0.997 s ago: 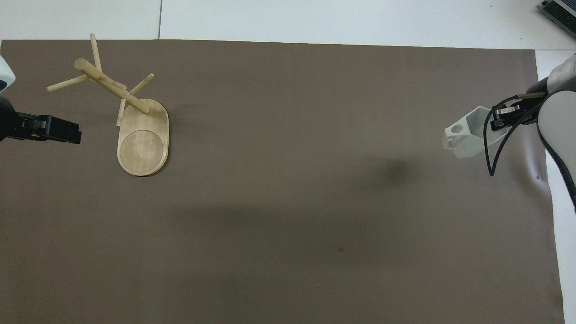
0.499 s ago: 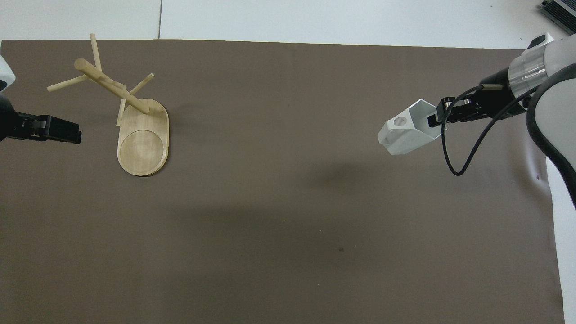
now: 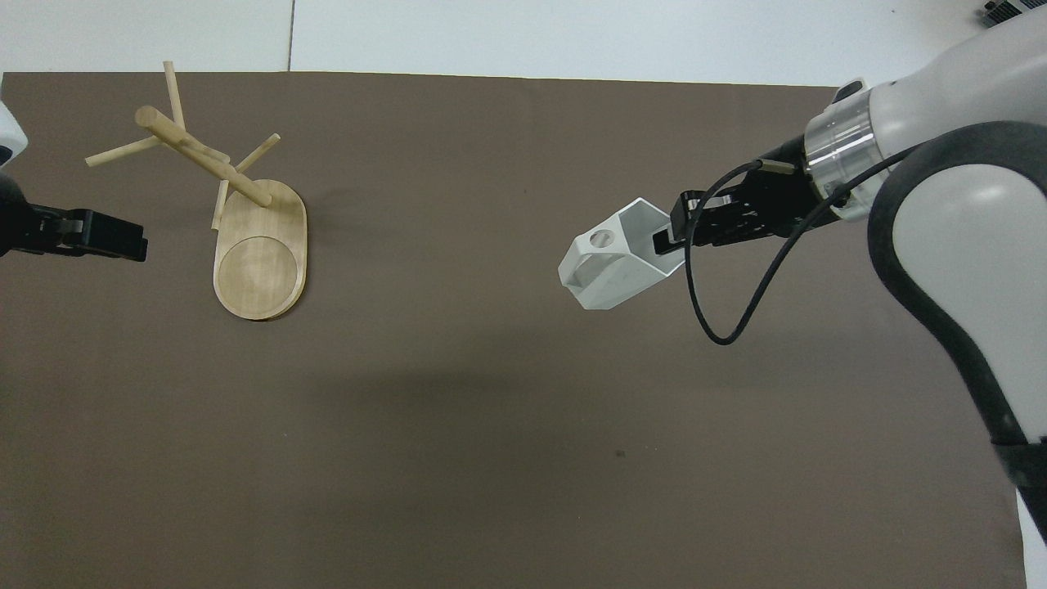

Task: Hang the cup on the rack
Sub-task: 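Lift the white cup with the right gripper toward the left gripper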

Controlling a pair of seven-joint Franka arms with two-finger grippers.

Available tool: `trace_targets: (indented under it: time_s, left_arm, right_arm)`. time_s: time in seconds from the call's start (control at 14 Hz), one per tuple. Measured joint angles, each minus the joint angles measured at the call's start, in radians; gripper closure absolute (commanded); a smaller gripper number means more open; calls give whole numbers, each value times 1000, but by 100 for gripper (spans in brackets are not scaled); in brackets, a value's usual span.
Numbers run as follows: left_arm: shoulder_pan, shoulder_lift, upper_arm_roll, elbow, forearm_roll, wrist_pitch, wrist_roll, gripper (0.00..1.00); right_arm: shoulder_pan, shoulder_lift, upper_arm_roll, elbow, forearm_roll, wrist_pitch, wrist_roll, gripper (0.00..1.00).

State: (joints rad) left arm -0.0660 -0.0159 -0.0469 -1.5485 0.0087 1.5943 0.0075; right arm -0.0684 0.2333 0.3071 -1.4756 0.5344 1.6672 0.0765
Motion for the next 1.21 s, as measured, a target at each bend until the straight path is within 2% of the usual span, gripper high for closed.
trace_targets:
  time_s: [0.28, 0.57, 0.78, 0.93, 1.21]
  left_arm:
    - [23, 0, 0, 0, 0, -1, 2, 0]
    - [22, -3, -10, -11, -27, 9, 25, 0]
    - [22, -23, -13, -80, -124, 108, 66, 0]
    - [22, -41, -14, -133, -159, 154, 200, 0]
    - [24, -69, -7, -195, -241, 163, 500, 0]
  right_arm:
    - [19, -1, 114, -1, 3, 50, 85, 100]
    - [145, -1, 129, -11, 3, 167, 212, 100]
    - [181, -2, 130, -22, 34, 241, 264, 100]
    - [198, -2, 130, -37, 72, 359, 328, 100]
    - [271, -2, 131, -91, 136, 653, 467, 100]
